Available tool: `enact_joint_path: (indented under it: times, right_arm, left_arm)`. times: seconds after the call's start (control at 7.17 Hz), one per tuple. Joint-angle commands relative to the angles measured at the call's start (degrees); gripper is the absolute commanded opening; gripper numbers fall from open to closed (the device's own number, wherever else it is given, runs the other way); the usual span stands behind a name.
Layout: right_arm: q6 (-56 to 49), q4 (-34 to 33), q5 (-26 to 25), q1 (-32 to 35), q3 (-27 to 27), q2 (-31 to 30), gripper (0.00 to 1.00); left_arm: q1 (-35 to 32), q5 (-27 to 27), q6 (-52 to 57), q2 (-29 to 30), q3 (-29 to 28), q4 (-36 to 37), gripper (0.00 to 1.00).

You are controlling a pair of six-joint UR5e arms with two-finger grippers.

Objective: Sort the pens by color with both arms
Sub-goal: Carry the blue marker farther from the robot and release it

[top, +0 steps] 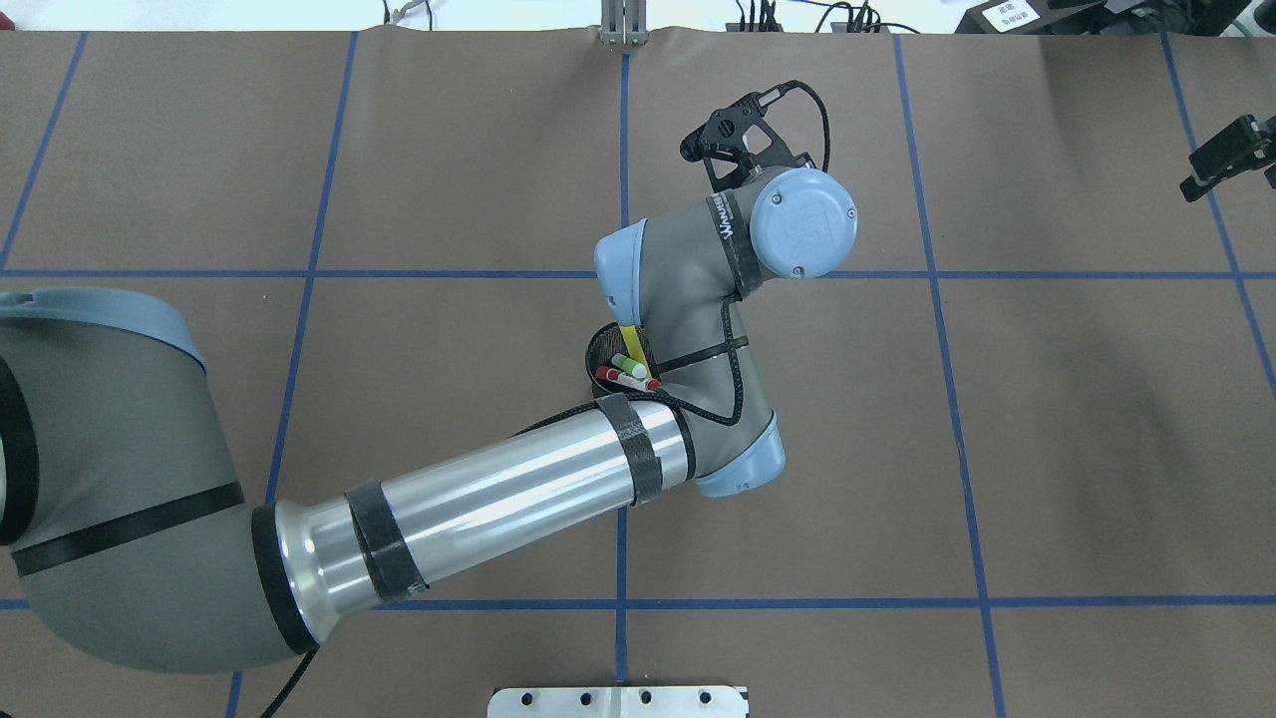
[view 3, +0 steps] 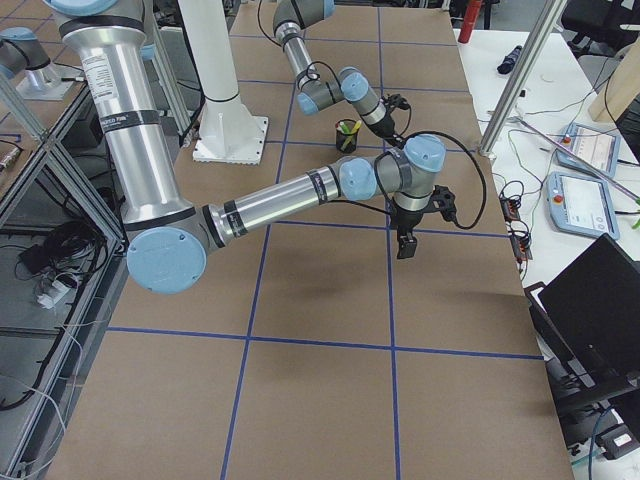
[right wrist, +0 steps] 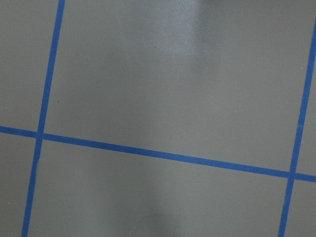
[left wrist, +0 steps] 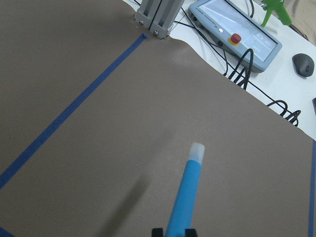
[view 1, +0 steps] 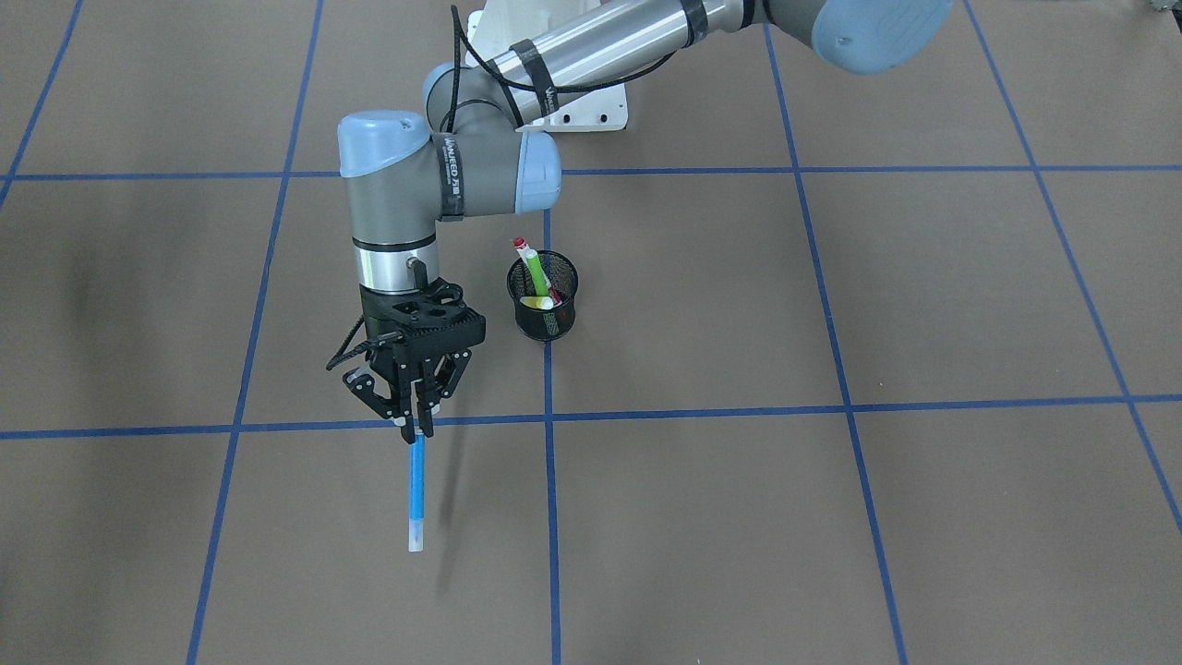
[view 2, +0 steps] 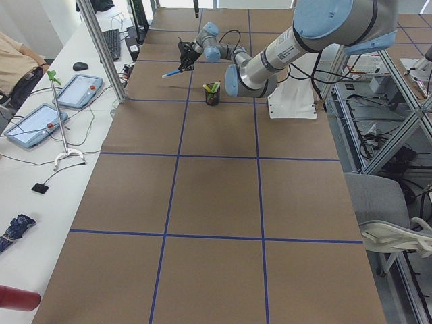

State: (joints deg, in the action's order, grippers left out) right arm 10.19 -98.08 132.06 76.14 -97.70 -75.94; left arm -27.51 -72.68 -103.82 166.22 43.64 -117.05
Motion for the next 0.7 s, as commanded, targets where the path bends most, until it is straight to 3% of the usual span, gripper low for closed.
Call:
enact_joint_path:
  times: [0.0, 0.28, 0.56]
  right_arm:
    - [0.0, 1.1, 0.0, 0.0, 0.8, 0.0, 1.0]
    - [0.0, 1.1, 0.0, -0.1, 0.8, 0.0, 1.0]
    - [0.0, 1.1, 0.0, -0.1, 0.7, 0.0, 1.0]
  left_arm:
    - [0.6, 0.3, 0.6, 0.1, -1.7, -1.3, 0.1]
    - [1.1, 0.3, 4.1, 0.1, -2.0, -1.3, 0.47]
    - [1.2, 0.3, 5.5, 0.1, -1.8, -1.3, 0.73]
